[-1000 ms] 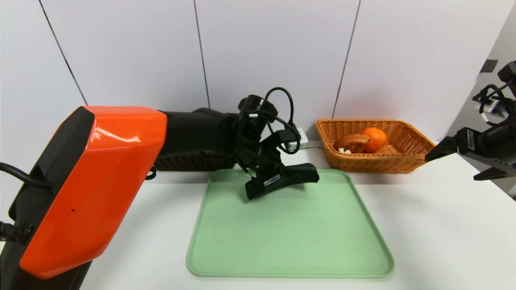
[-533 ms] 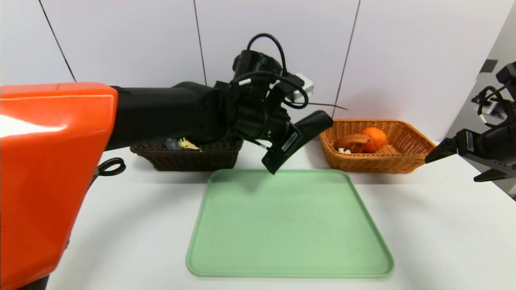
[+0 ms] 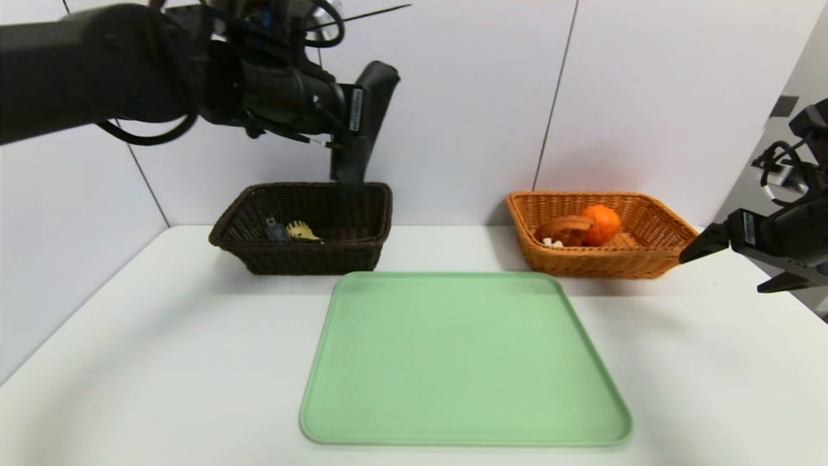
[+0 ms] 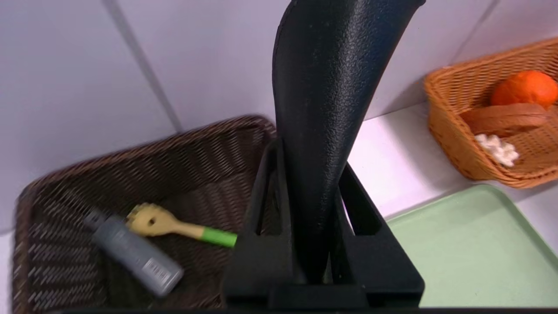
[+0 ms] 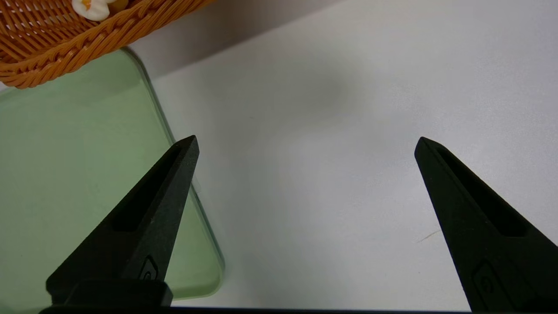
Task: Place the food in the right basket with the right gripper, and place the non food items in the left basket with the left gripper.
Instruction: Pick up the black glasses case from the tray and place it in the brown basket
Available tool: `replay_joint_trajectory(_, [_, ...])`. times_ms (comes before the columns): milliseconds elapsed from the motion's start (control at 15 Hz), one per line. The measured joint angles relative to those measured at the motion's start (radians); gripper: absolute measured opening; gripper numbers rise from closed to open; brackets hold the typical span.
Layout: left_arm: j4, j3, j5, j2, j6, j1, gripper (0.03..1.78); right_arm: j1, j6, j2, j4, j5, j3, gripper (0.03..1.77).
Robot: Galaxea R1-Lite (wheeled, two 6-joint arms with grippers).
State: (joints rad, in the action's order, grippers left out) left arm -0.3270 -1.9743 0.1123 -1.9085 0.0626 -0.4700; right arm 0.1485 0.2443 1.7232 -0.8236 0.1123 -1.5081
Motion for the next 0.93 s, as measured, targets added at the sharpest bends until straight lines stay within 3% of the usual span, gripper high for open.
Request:
replay_joint_trajectory(333, [-0.110,0.061,-0.002,0.023,0.089,0.174,0.28,0.000,0.000,0.010,-0.002,-0.005,0.002,1.71])
replay_joint_trajectory(933, [-0.092,0.025,0.014,-0.085,0.144,0.206,0.26,0.000,0.002,0.007,-0.003,-0.003,0.005,1.71])
